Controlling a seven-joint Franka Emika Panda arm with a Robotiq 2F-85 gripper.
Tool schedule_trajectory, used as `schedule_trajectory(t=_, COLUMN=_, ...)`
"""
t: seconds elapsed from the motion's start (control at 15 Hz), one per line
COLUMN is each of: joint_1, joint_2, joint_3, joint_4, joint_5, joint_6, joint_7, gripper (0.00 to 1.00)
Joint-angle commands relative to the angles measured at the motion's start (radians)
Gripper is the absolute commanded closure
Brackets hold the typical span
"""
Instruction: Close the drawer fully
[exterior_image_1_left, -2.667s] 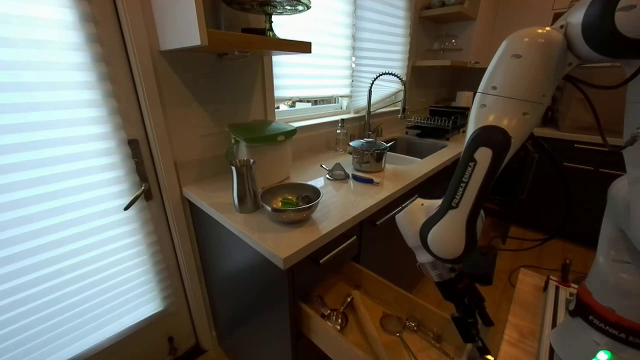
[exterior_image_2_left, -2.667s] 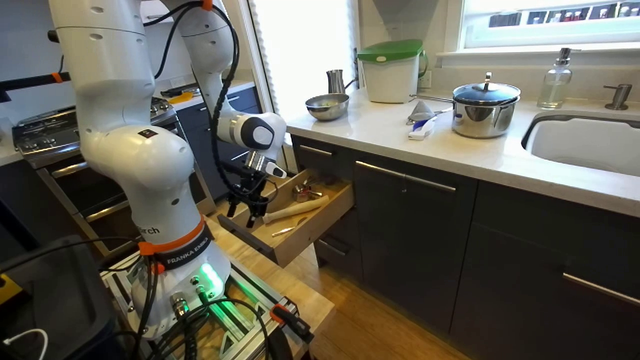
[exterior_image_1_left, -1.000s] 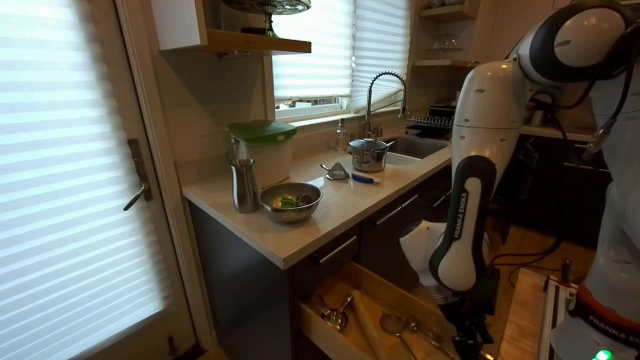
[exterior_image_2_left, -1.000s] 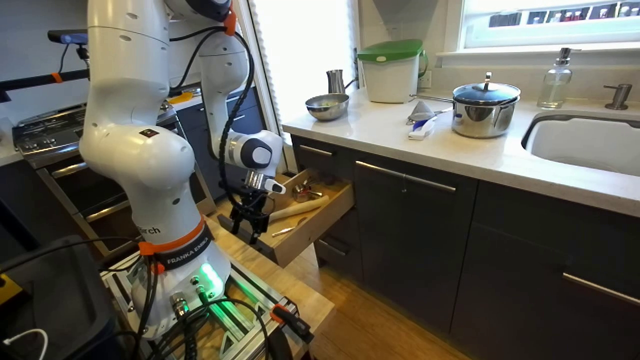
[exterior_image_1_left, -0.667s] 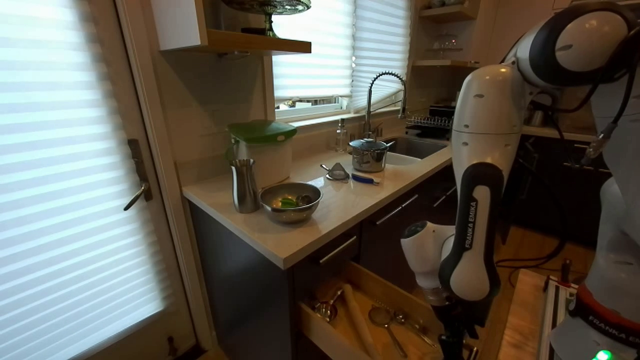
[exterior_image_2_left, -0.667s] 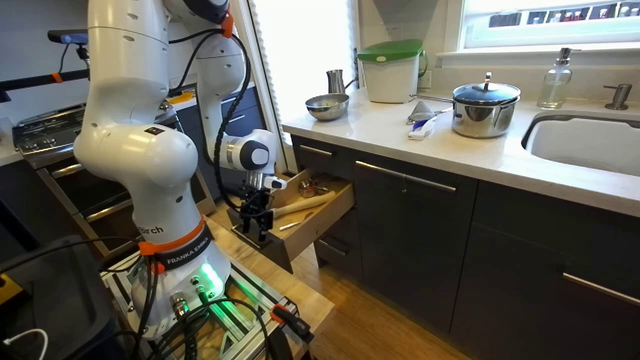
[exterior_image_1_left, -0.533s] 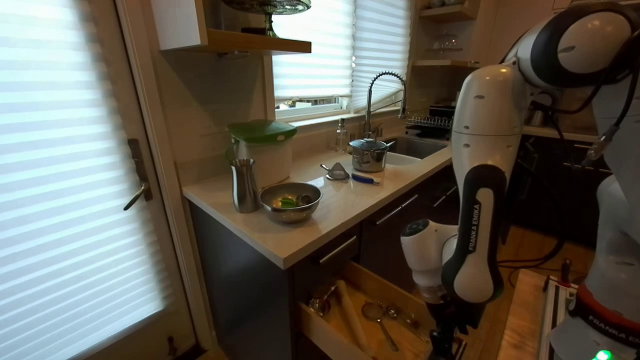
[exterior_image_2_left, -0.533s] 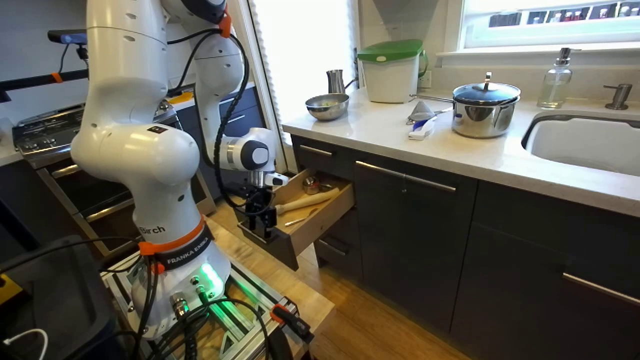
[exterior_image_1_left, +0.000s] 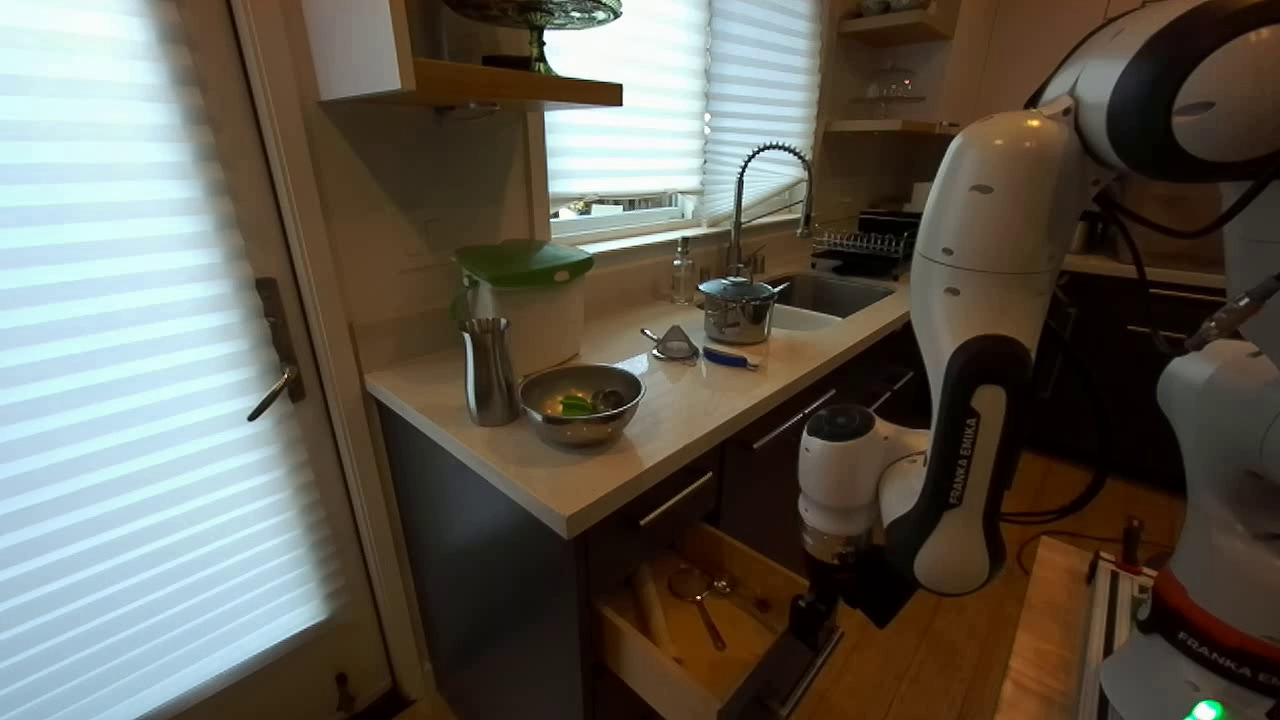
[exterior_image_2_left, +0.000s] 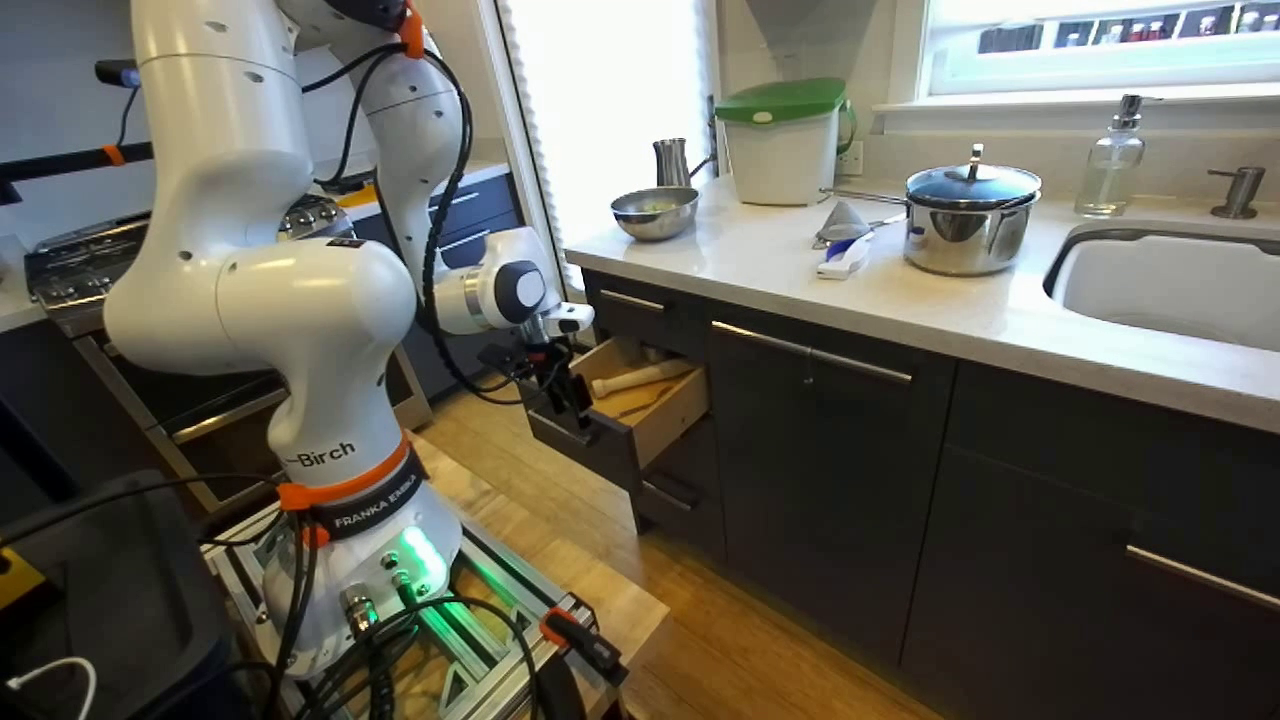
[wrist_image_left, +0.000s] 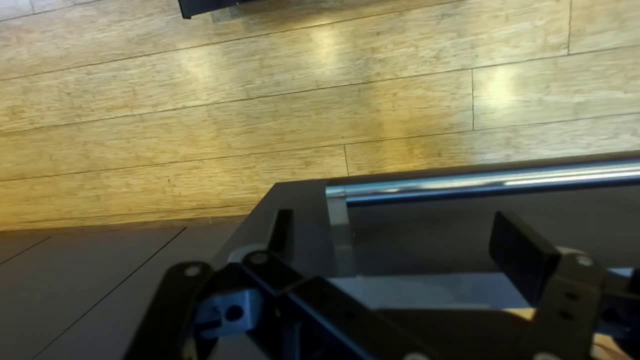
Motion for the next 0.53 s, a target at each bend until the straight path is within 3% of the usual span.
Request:
schedule_trajectory(t=0.0, joint_1=-0.229, joint_2=-0.13, joint_3=0.241, joint_4=-0.023, joint_5=0.1, joint_6=-0.11, joint_7=-0.187, gripper=0.0)
schedule_trajectory(t=0.07, joint_1=-0.292, joint_2=-0.159, joint_3=0.323, joint_4=-0.068, joint_5=0.147, joint_6=-0.105, joint_7=-0.246, gripper=0.0)
schedule_trajectory(t=0.13, joint_1=-0.354, joint_2=-0.125, joint_3=0.403, joint_4=0.001, joint_5=0.22, joint_6=-0.164, joint_7=-0.338, gripper=0.0)
schedule_trajectory(t=0.2, joint_1=-0.437, joint_2=-0.132, joint_3=0.484, joint_4=-0.004, joint_5=0.24, joint_6=-0.184, joint_7=-0.401, gripper=0.0)
schedule_trajectory(t=0.27, joint_1=-0.329, joint_2=-0.103, joint_3=0.377, joint_4=-0.002, joint_5=0.161, joint_6=-0.131, joint_7=-0.268, gripper=0.0)
schedule_trajectory(t=0.33, joint_1=-0.385, joint_2=-0.116, joint_3=0.436, joint_4=-0.001, joint_5=0.189, joint_6=-0.153, joint_7=-0.32, gripper=0.0)
schedule_trajectory(t=0.47, joint_1=-0.429, joint_2=-0.122, joint_3=0.473, joint_4=0.0, joint_5=0.203, joint_6=-0.159, joint_7=-0.36, gripper=0.0)
